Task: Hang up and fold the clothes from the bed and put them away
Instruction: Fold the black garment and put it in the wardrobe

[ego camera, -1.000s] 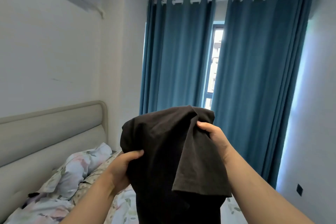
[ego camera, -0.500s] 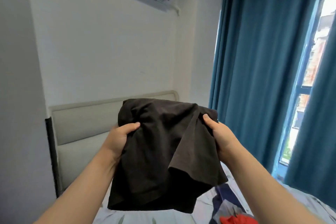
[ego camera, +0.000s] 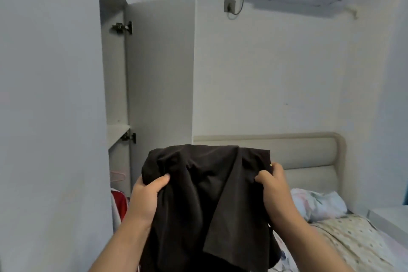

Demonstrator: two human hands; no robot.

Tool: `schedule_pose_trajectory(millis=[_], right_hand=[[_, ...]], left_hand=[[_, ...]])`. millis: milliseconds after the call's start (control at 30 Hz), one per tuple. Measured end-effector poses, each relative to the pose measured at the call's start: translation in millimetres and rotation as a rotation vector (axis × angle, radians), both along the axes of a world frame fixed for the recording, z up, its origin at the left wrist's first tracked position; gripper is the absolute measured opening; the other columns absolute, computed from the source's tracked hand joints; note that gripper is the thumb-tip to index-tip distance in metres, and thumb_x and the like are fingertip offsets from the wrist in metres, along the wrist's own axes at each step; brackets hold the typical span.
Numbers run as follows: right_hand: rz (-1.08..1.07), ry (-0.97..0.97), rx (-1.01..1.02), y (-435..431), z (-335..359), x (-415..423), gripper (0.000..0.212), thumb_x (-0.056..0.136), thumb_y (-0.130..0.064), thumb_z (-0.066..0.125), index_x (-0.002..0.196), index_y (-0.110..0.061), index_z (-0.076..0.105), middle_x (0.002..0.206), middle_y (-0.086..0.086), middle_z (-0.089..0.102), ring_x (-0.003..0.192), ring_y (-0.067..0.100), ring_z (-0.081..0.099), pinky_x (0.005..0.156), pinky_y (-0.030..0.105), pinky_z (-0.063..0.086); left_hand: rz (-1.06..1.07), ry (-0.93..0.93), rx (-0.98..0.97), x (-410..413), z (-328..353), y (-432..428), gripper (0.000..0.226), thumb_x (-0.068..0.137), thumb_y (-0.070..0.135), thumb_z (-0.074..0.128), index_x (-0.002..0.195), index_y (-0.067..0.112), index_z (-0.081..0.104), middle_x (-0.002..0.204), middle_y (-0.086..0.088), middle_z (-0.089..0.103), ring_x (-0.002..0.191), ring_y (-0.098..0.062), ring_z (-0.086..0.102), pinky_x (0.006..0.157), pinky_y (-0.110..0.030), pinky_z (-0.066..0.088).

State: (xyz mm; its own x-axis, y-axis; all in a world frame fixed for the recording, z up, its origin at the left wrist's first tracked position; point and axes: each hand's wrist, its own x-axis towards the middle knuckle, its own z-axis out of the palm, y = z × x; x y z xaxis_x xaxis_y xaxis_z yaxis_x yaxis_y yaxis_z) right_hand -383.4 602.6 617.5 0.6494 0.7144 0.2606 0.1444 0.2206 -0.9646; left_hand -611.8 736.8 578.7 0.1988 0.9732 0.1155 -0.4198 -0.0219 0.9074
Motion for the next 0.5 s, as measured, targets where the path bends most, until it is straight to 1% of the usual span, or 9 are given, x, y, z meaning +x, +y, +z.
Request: schedule_pose_trajectory(millis=[67, 133, 167, 233, 300, 333, 367, 433, 500], right_hand=[[0.023, 0.003, 0.013, 32, -5, -14, 0.037, 0.066, -0.027, 0.054, 0.103, -0.029, 0.053, 0.095, 0.002, 0.064, 0.078, 0.013, 0.062, 0.058, 0.026, 0.044], [0.037, -0.013, 0.031, 61, -9, -25, 0.027, 0.080, -0.014, 0.057, 0.103, -0.028, 0.056, 0.092, 0.001, 0.067, 0.068, 0.004, 0.064, 0.050, 0.018, 0.046], [0.041, -0.030, 0.039, 76, -11, -28, 0.028, 0.083, -0.007, 0.056, 0.103, -0.027, 0.058, 0.091, -0.001, 0.068, 0.065, 0.001, 0.064, 0.048, 0.015, 0.045], [0.042, -0.059, 0.058, 100, -13, -35, 0.033, 0.085, 0.000, 0.056, 0.104, -0.027, 0.061, 0.090, -0.005, 0.070, 0.072, 0.002, 0.067, 0.053, 0.014, 0.047], [0.032, -0.085, 0.084, 121, -13, -40, 0.037, 0.085, 0.001, 0.058, 0.105, -0.029, 0.063, 0.092, -0.009, 0.072, 0.080, 0.003, 0.068, 0.064, 0.021, 0.048], [0.033, -0.095, 0.097, 131, -13, -42, 0.037, 0.085, 0.001, 0.058, 0.105, -0.030, 0.064, 0.091, -0.010, 0.072, 0.080, 0.002, 0.067, 0.067, 0.023, 0.048], [0.037, -0.103, 0.110, 140, -12, -44, 0.038, 0.086, 0.001, 0.058, 0.105, -0.031, 0.065, 0.090, -0.013, 0.073, 0.080, 0.000, 0.067, 0.066, 0.021, 0.048], [0.052, -0.104, 0.141, 156, -10, -46, 0.039, 0.088, 0.000, 0.059, 0.107, -0.033, 0.066, 0.092, -0.018, 0.072, 0.082, -0.003, 0.067, 0.063, 0.013, 0.049], [0.079, -0.108, 0.168, 171, -6, -48, 0.037, 0.091, -0.004, 0.060, 0.109, -0.036, 0.067, 0.096, -0.019, 0.072, 0.086, -0.003, 0.068, 0.068, 0.014, 0.050]], left_hand=[[0.073, 0.036, 0.046, -20, 1, 20, 0.031, 0.085, 0.017, 0.073, 0.117, 0.017, 0.069, 0.106, -0.004, 0.076, 0.097, -0.029, 0.072, 0.091, -0.047, 0.055], [0.133, 0.035, 0.080, -35, 1, 39, 0.030, 0.085, 0.017, 0.074, 0.114, 0.022, 0.069, 0.105, 0.000, 0.076, 0.094, -0.024, 0.073, 0.085, -0.042, 0.057], [0.160, 0.034, 0.095, -41, 0, 49, 0.031, 0.084, 0.018, 0.075, 0.113, 0.025, 0.069, 0.105, 0.001, 0.076, 0.094, -0.023, 0.074, 0.084, -0.041, 0.057], [0.222, 0.048, 0.118, -48, -2, 67, 0.034, 0.083, 0.021, 0.076, 0.115, 0.029, 0.068, 0.107, 0.004, 0.075, 0.097, -0.023, 0.073, 0.086, -0.043, 0.057], [0.274, 0.048, 0.125, -51, -3, 82, 0.040, 0.078, 0.027, 0.079, 0.117, 0.030, 0.068, 0.108, 0.005, 0.075, 0.100, -0.023, 0.071, 0.089, -0.046, 0.056], [0.292, 0.044, 0.125, -51, -3, 88, 0.044, 0.074, 0.031, 0.080, 0.116, 0.031, 0.068, 0.108, 0.005, 0.075, 0.100, -0.022, 0.071, 0.089, -0.047, 0.056], [0.307, 0.042, 0.130, -50, -2, 94, 0.046, 0.071, 0.034, 0.079, 0.116, 0.031, 0.068, 0.107, 0.006, 0.075, 0.099, -0.021, 0.072, 0.089, -0.046, 0.057], [0.337, 0.041, 0.146, -49, 2, 106, 0.042, 0.073, 0.034, 0.079, 0.113, 0.033, 0.069, 0.105, 0.009, 0.075, 0.097, -0.017, 0.072, 0.086, -0.042, 0.057], [0.377, 0.037, 0.163, -48, 6, 118, 0.030, 0.081, 0.030, 0.078, 0.109, 0.034, 0.068, 0.102, 0.013, 0.075, 0.094, -0.011, 0.072, 0.083, -0.037, 0.057]])
